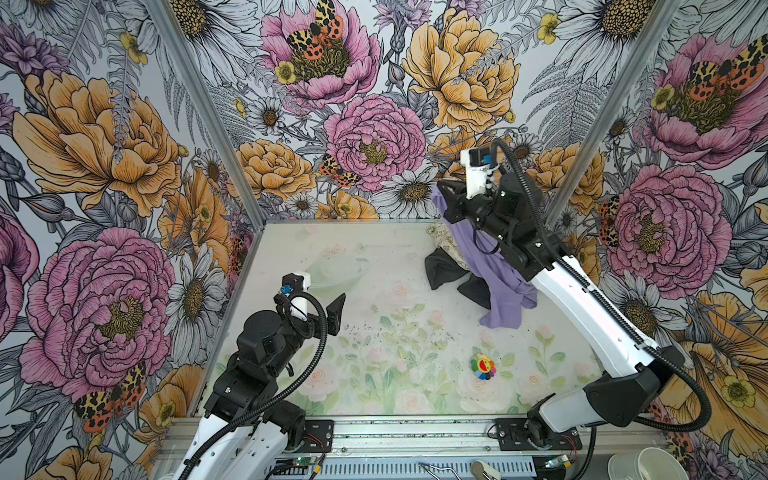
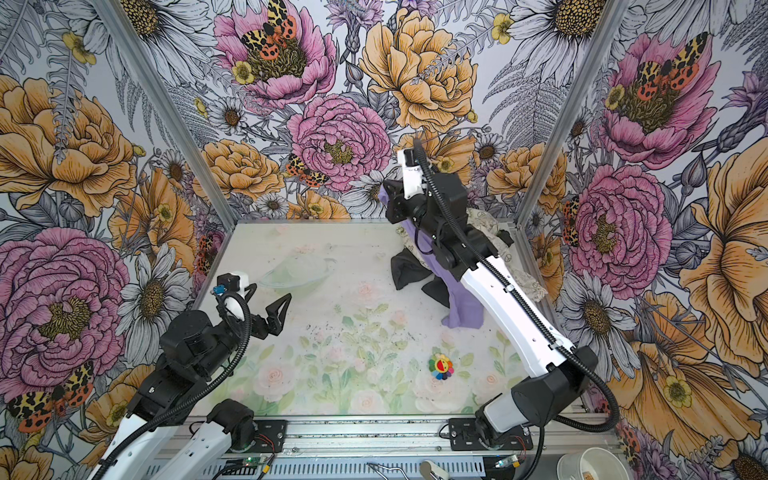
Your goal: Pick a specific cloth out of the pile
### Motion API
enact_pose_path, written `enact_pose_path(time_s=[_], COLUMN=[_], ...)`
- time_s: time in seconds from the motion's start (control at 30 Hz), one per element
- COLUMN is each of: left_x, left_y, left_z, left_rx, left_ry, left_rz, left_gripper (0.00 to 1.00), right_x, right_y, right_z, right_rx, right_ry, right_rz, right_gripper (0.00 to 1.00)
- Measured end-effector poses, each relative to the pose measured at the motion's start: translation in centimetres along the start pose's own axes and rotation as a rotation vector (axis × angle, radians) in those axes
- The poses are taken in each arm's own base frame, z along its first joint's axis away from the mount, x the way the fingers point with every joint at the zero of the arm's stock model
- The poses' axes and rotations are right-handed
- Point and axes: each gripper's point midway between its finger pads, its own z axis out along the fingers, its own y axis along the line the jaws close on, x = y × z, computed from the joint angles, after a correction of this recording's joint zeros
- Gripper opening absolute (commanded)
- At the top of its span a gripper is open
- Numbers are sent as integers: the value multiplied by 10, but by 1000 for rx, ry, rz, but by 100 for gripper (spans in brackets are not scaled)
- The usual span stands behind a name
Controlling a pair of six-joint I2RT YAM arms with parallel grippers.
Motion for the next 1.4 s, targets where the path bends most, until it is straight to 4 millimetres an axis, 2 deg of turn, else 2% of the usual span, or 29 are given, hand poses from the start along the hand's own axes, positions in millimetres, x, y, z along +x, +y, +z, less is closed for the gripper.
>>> enact_pose_path(time_s=[0.1, 0.17, 0.27, 0.33, 0.4, 0.47, 0.57, 0.67, 0.8, 0.9, 1.0, 1.07, 1.17, 1.4], left_x=[-1, -2, -3, -4, -5, -6, -5, -4, -4, -4, -4, -4, -4, -4], left_y=[0, 0, 1, 1, 2, 3, 4, 4, 4, 4, 4, 4, 4, 4], left_z=[-1, -3, -4, -5, -6, -7, -7, -7, -7, -7, -7, -7, -7, -7], left_rx=[0, -1, -5, -7, -12, -16, -20, -23, -22, -23, -23, -23, -23, -22], left_ry=[-5, -11, -18, -23, -27, -30, -31, -30, -30, -30, -30, -30, -30, -30], left_rz=[-1, -1, -1, -1, -2, -2, -2, -2, -4, -9, -9, -10, -10, -16], left_gripper=[99, 99, 99, 99, 99, 99, 99, 99, 99, 99, 99, 99, 99, 99], right_x=[51, 91, 148, 179, 200, 208, 198, 175, 148, 152, 176, 195, 222, 258], right_y=[42, 67, 90, 89, 71, 43, -11, -63, -130, -177, -214, -229, -238, -241], right_z=[28, 44, 54, 51, 43, 33, 11, -22, -77, -117, -149, -162, -166, -133], right_rx=[-98, -150, -188, -174, -125, -57, 91, 253, 475, 628, 744, 783, 775, 657], right_ry=[123, 220, 366, 449, 509, 541, 530, 469, 367, 317, 302, 309, 324, 384], right_rz=[-31, -67, -118, -142, -147, -132, -94, -39, 65, 167, 280, 353, 458, 572], right_gripper=[30, 45, 57, 62, 64, 67, 71, 73, 74, 73, 73, 73, 74, 72])
